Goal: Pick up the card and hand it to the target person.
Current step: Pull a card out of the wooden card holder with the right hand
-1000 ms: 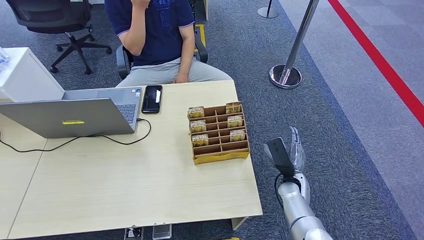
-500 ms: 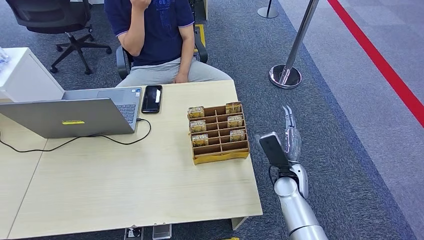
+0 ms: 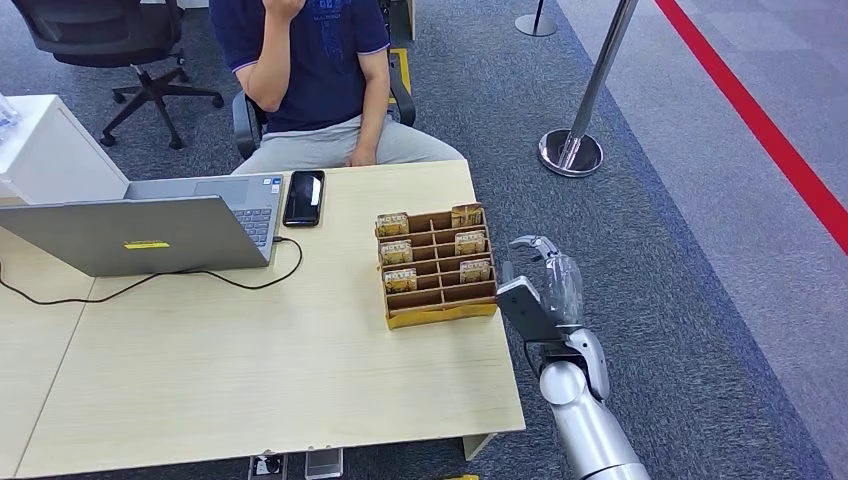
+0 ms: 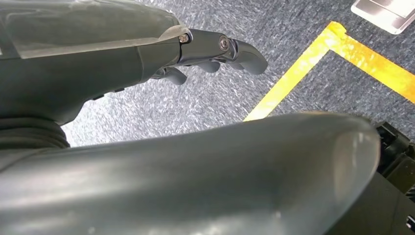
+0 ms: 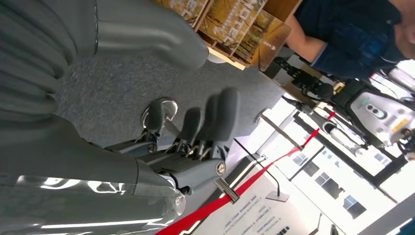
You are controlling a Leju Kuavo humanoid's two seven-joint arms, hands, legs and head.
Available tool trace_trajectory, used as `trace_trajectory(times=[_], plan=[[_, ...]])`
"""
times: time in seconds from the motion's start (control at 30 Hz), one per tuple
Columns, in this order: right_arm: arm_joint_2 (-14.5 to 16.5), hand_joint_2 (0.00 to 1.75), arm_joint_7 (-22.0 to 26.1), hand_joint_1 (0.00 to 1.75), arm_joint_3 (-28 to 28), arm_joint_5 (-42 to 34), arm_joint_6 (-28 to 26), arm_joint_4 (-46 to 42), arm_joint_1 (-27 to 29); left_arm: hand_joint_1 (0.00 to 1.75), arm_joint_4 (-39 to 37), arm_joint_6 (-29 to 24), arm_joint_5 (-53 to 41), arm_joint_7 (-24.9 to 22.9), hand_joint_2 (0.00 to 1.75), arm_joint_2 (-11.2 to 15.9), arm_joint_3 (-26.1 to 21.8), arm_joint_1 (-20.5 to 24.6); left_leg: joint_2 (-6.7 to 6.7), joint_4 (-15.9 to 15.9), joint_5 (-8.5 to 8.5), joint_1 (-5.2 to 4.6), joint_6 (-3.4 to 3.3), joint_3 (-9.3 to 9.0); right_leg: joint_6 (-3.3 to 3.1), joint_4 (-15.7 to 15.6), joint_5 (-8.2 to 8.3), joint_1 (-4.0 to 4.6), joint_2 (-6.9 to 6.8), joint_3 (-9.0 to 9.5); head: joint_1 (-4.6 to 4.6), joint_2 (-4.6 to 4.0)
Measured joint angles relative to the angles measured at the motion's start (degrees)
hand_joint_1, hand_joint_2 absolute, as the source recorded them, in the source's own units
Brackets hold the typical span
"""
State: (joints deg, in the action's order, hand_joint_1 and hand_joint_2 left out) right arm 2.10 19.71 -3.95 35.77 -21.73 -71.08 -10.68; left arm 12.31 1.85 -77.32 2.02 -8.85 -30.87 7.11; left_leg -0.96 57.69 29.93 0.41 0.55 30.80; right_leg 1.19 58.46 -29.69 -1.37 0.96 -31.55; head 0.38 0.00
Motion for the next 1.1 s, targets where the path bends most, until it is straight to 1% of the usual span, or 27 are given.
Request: trace_trajectory(times=[0.1,0.2,0.33,0.4,0.47,0.5,0.53,0.57,0.63,0.77,0.93,1.03,1.1], plan=[[-0.3,1.75,-1.9,0.38,-1.3,3.6,-1.0,0.0,0.0,0.0,0.0,0.1,0.0,0.1,0.0,0.0,0.0,0.0,0.0,0.0,0.0,0.0,0.0,0.0,0.0,0.0,0.0,0.0,0.0,0.0,0.02,0.0],[-0.6,1.75,-3.5,0.48,-2.6,6.8,-2.3,0.0,-0.2,0.0,0.0,0.1,0.1,0.1,0.0,0.0,0.0,-0.1,0.0,0.0,0.0,0.0,0.0,0.0,0.0,0.0,0.0,0.0,0.0,0.0,0.01,0.0],[-0.8,1.75,-5.6,0.76,-3.9,10.4,-3.6,0.0,-0.7,0.0,0.0,0.2,0.2,0.1,0.0,0.0,0.0,-0.1,0.0,0.0,0.0,0.0,0.0,0.0,0.0,0.0,0.0,0.0,0.0,0.0,-0.02,0.0],[-0.8,1.75,-6.2,1.0,-4.3,11.4,-3.7,0.0,-1.0,0.0,0.0,0.2,0.2,0.1,0.0,0.0,0.0,-0.1,0.0,0.0,0.0,0.0,0.0,0.0,0.0,0.0,0.0,0.0,0.0,0.01,-0.02,0.0],[-0.8,1.75,-6.6,1.37,-4.6,12.0,-3.7,0.0,-1.3,0.0,0.0,0.3,0.2,0.0,0.0,0.0,0.0,-0.1,0.0,0.0,0.0,0.0,0.0,0.0,0.0,0.0,0.0,0.0,0.0,0.01,-0.01,0.0],[-0.9,1.75,-6.7,1.47,-4.8,12.2,-3.7,0.0,-1.4,0.0,0.0,0.3,0.2,0.0,0.0,0.0,0.0,-0.1,0.0,0.0,0.0,0.0,0.0,0.0,0.0,0.0,0.0,0.0,0.0,0.01,0.0,0.0],[-0.9,1.75,-6.7,1.52,-4.9,12.3,-3.7,0.0,-1.5,0.0,0.0,0.3,0.2,0.0,0.0,0.0,0.0,-0.1,0.0,0.0,0.0,0.0,0.0,0.0,0.0,0.0,0.0,0.0,0.0,0.01,0.01,0.0],[-0.9,1.75,-6.8,1.54,-5.0,12.4,-3.7,0.0,-1.6,0.0,0.0,0.3,0.2,0.0,0.0,0.0,0.0,-0.1,0.0,0.0,0.0,0.0,0.0,0.0,0.0,0.0,0.0,0.0,0.0,0.01,0.02,0.0],[-0.9,1.75,-6.8,1.51,-5.2,12.8,-3.6,0.0,-1.8,0.0,0.0,0.3,0.2,0.0,0.0,0.0,0.0,-0.1,0.0,0.0,0.0,0.0,0.0,0.01,0.0,0.0,0.0,0.0,0.0,0.01,0.01,0.0],[-0.9,1.75,-6.8,1.41,-5.6,13.3,-3.4,0.2,-2.4,0.0,0.0,0.3,0.2,0.0,0.0,0.0,0.0,-0.1,0.0,0.0,0.0,0.0,0.0,0.01,0.0,0.0,0.0,0.0,0.0,0.0,-0.01,0.0],[-1.0,1.75,-6.7,1.35,-6.6,15.2,-3.4,0.7,-3.3,0.0,0.0,0.3,0.2,0.0,0.0,0.0,0.0,-0.1,0.0,0.0,0.0,0.0,0.0,0.0,0.0,0.0,0.0,0.0,0.0,0.01,-0.02,0.0],[-1.1,1.75,-7.3,1.23,-7.5,18.3,-3.5,1.3,-4.1,0.0,0.0,0.4,0.2,0.0,0.0,0.0,0.0,-0.1,0.0,0.0,0.0,0.0,0.0,0.0,0.0,0.0,0.0,0.0,0.0,0.01,-0.01,0.0],[-1.2,1.75,-8.0,1.09,-8.2,20.7,-3.6,1.9,-4.7,0.0,0.0,0.5,0.1,0.0,0.0,0.1,0.0,-0.1,0.0,0.0,-0.01,0.0,0.0,0.0,0.0,0.0,0.0,0.0,0.0,0.0,0.0,0.0]])
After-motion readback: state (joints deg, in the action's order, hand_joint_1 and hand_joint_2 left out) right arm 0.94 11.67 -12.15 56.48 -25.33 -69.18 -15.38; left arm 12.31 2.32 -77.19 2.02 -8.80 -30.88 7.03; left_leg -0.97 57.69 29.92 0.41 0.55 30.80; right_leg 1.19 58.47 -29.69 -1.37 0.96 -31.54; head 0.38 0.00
